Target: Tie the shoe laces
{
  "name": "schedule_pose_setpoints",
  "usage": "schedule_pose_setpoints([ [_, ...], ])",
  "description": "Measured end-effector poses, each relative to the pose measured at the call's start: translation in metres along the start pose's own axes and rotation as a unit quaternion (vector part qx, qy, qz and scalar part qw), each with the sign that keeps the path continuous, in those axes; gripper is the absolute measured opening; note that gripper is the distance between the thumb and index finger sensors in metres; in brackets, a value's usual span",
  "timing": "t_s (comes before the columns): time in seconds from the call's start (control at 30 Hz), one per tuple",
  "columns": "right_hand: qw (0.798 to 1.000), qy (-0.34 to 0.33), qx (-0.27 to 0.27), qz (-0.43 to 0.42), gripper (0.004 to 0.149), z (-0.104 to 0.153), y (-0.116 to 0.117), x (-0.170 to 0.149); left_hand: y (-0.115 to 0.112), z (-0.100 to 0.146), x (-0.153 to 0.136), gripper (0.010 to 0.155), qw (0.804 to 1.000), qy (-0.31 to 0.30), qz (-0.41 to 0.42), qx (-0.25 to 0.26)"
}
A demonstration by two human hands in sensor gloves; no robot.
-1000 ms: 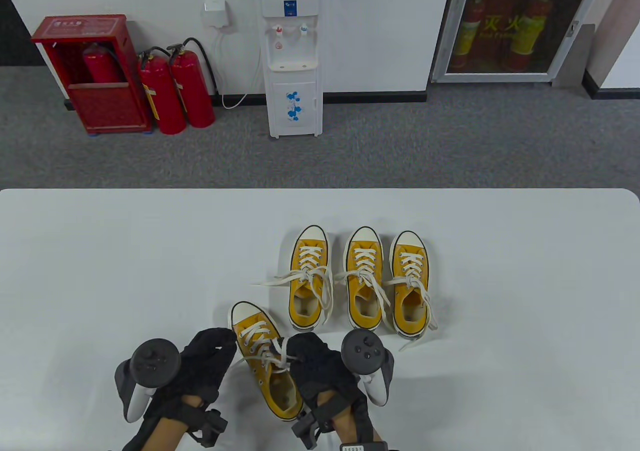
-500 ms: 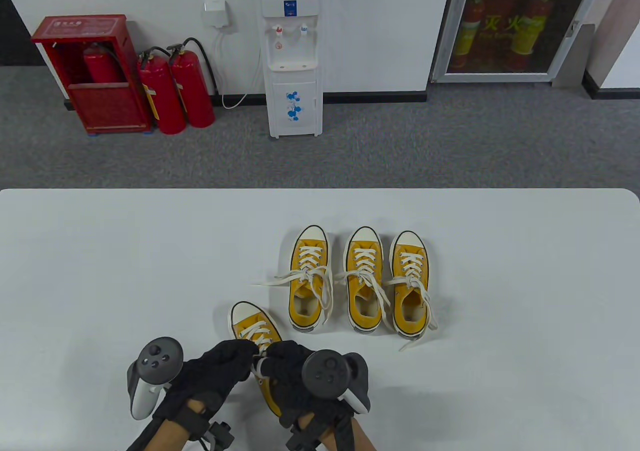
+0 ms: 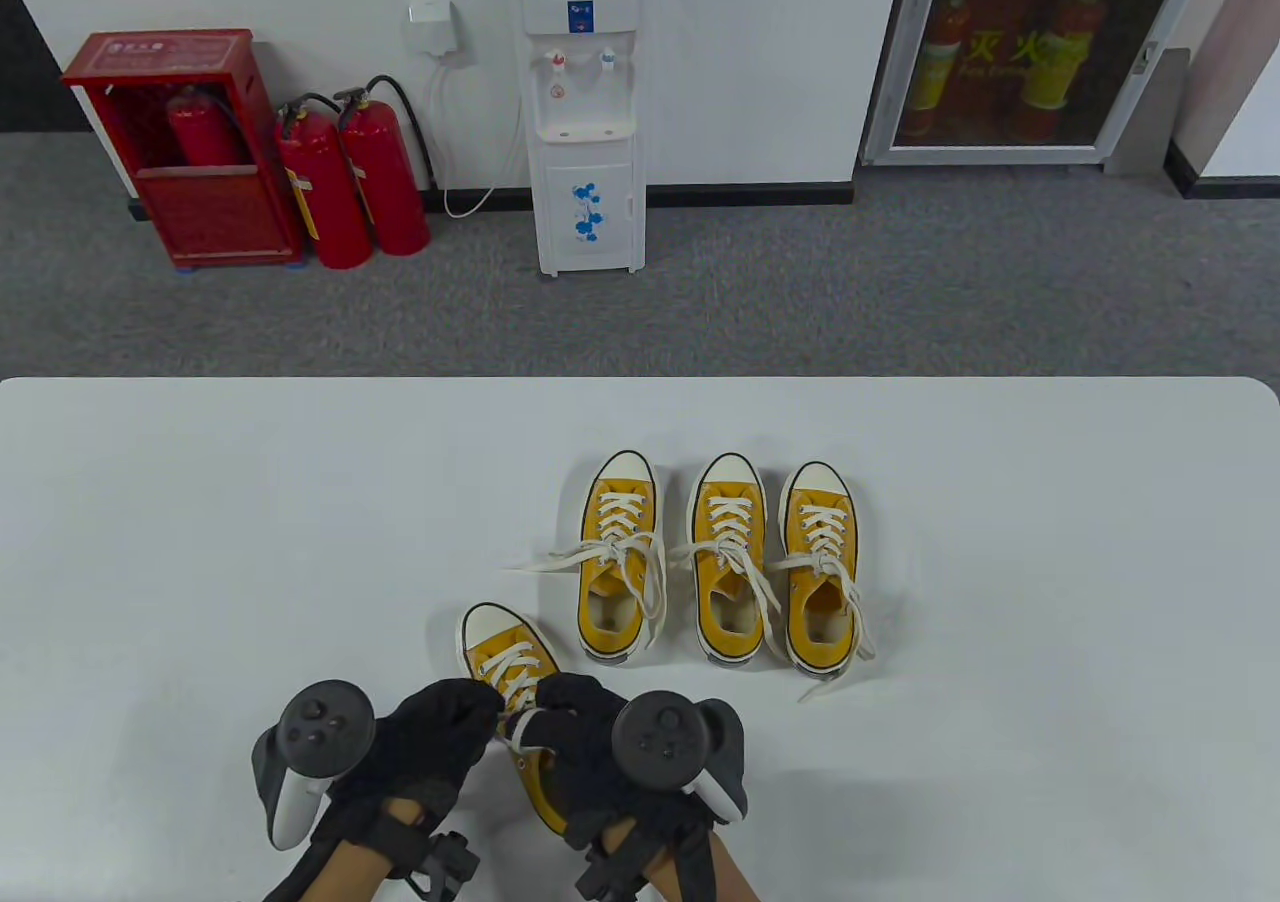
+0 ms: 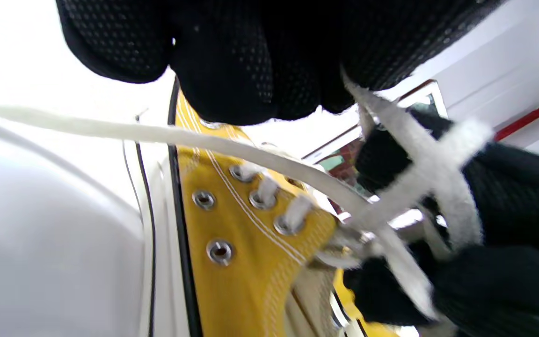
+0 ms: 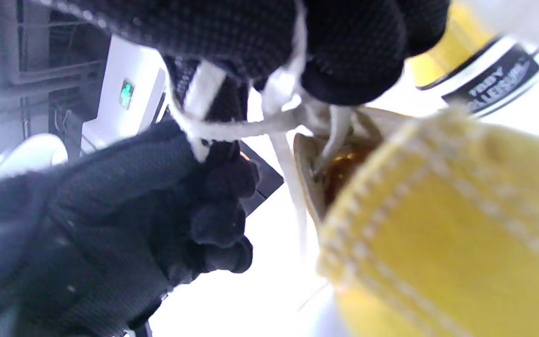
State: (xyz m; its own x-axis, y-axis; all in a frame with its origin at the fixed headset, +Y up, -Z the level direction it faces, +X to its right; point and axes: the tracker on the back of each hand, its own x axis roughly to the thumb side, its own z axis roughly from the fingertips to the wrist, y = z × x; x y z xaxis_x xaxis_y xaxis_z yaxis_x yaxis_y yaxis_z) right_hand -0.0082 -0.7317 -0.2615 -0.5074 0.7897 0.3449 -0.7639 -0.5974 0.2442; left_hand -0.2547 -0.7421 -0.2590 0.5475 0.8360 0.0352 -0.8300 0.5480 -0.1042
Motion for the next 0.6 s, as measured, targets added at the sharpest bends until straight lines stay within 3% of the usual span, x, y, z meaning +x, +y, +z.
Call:
schedule_pose_setpoints([
  [0.07, 0.999, 0.008, 0.016, -0.031, 0.047, -0.001, -0.003, -0.004, 0.004, -0.001, -0.003, 0.040, 1.000, 0.009, 0.005, 0.006],
  [0.3, 0.994, 0.042, -0.007, -0.103, 0.042, -0.003, -0.014, -0.021, 0.011, -0.003, -0.008, 0.040, 0.999, 0.023, -0.011, 0.025],
  [0.6, 0.988, 0.076, -0.043, -0.127, 0.040, -0.001, -0.029, -0.035, 0.026, -0.004, -0.014, 0.040, 0.998, 0.036, -0.013, 0.053],
])
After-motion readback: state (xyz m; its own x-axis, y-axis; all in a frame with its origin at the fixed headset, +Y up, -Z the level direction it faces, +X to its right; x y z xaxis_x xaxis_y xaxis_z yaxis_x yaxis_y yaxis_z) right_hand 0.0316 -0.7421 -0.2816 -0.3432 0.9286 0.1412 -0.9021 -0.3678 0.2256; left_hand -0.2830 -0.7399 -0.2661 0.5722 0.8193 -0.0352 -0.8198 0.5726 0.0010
